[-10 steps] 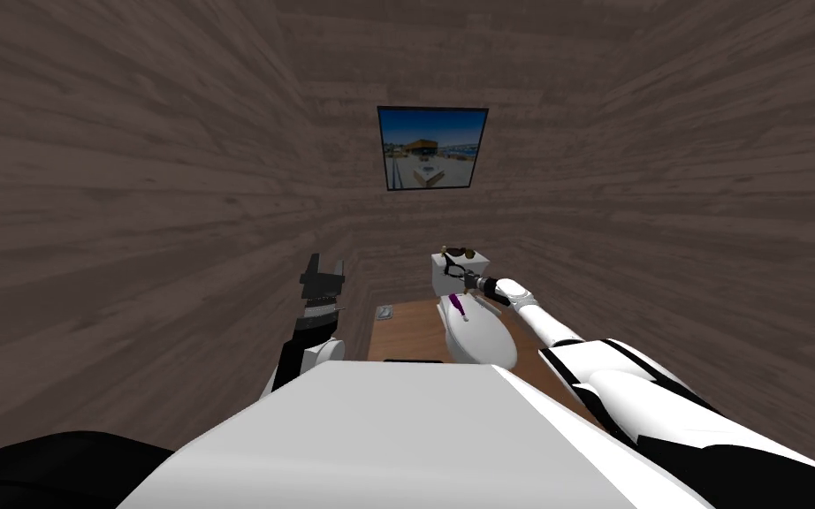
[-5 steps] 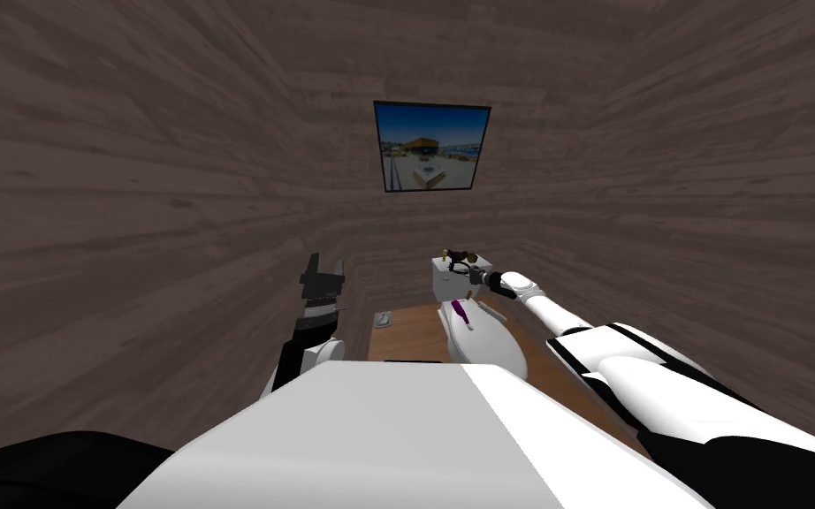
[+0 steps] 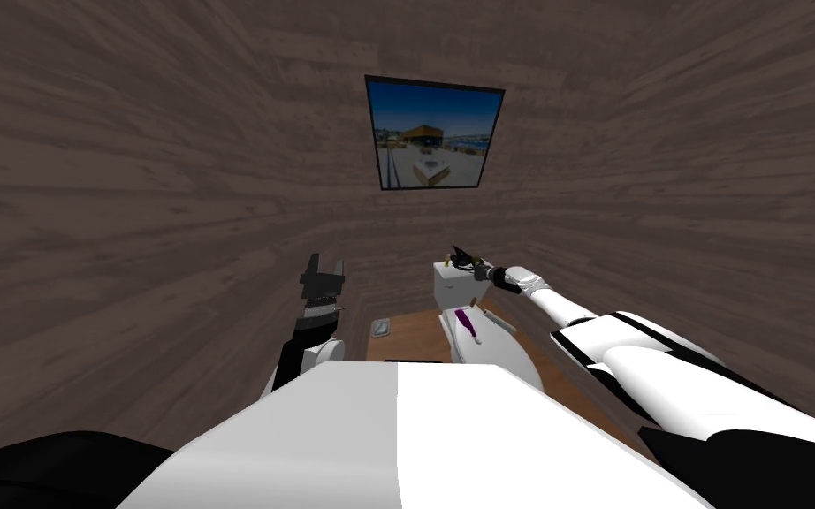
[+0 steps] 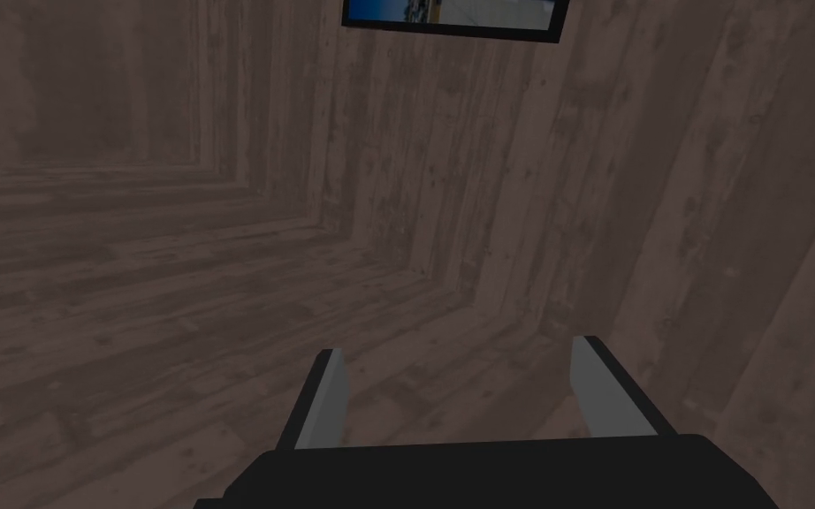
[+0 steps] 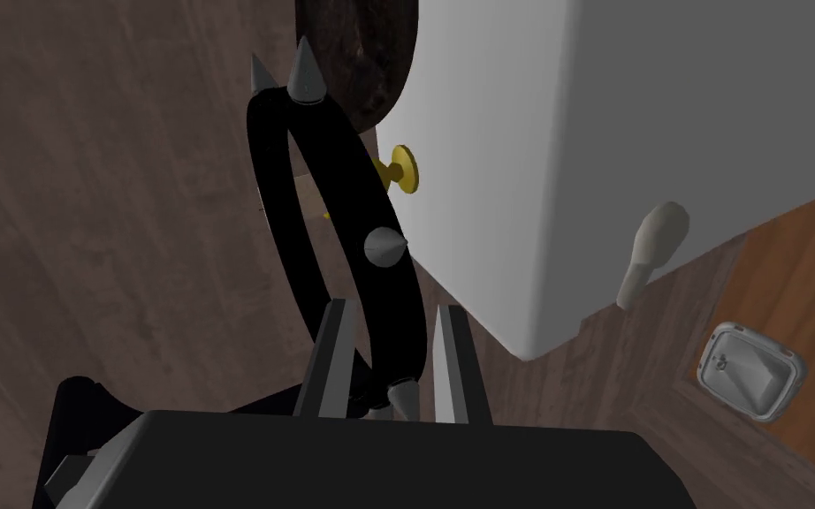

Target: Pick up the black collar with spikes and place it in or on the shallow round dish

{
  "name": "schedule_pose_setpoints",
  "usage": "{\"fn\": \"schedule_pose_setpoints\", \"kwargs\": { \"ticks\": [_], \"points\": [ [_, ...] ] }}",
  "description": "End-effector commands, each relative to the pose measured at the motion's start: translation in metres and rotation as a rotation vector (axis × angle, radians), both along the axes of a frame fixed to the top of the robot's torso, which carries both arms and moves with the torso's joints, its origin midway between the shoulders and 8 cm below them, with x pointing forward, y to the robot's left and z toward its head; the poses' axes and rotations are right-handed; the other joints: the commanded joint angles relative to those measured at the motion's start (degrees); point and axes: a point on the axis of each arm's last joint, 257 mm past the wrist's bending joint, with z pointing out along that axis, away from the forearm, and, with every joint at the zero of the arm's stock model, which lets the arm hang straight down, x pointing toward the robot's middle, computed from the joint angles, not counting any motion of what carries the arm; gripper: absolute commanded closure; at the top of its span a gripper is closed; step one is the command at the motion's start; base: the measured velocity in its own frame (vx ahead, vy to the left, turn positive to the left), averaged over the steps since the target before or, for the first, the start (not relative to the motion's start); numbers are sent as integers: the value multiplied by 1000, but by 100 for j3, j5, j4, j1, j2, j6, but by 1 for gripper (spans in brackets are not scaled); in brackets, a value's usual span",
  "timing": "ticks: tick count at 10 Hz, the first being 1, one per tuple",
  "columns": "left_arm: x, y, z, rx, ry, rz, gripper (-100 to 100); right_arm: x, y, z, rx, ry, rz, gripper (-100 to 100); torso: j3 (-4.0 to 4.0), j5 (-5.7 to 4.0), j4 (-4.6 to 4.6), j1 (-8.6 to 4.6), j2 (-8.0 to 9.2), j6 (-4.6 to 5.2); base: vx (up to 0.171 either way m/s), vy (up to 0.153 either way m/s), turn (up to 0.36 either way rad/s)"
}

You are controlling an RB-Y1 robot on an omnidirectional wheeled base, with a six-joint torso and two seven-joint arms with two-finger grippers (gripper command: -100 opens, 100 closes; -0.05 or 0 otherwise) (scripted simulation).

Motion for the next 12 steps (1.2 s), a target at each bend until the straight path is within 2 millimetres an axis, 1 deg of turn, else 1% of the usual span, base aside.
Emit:
{"fn": "schedule_pose_setpoints", "kwargs": {
  "ticks": [1,4,5,7,8,9,10,12],
  "points": [
    [0,0,0,0,0,0,0,2,-11,7,1,4,-27,100,0,0,0,0,0,0,144,25,-64],
    [0,0,0,0,0,0,0,7,-31,22,-1,3,-72,100,1,5,8,7,-8,4,180,55,-56],
    [0,0,0,0,0,0,0,7,-31,22,-1,3,-72,100,1,6,9,11,-10,1,124,32,-5],
    [0,0,0,0,0,0,0,10,-45,35,-4,-3,-103,100,15,0,12,-3,19,6,131,29,-15],
    [0,0,0,0,0,0,0,11,-48,40,-4,-7,-110,100,12,5,16,2,6,8,176,55,-12],
    [0,0,0,0,0,0,0,10,-46,36,-4,-3,-104,100,9,6,15,8,2,4,76,19,-1],
    [0,0,0,0,0,0,0,11,-47,39,-5,-8,-107,-100,19,-3,11,0,29,4,16,3,4],
    [0,0,0,0,0,0,0,11,-47,39,-5,-9,-107,-100,39,-6,19,-10,62,7,3,1,0]
  ]
}}
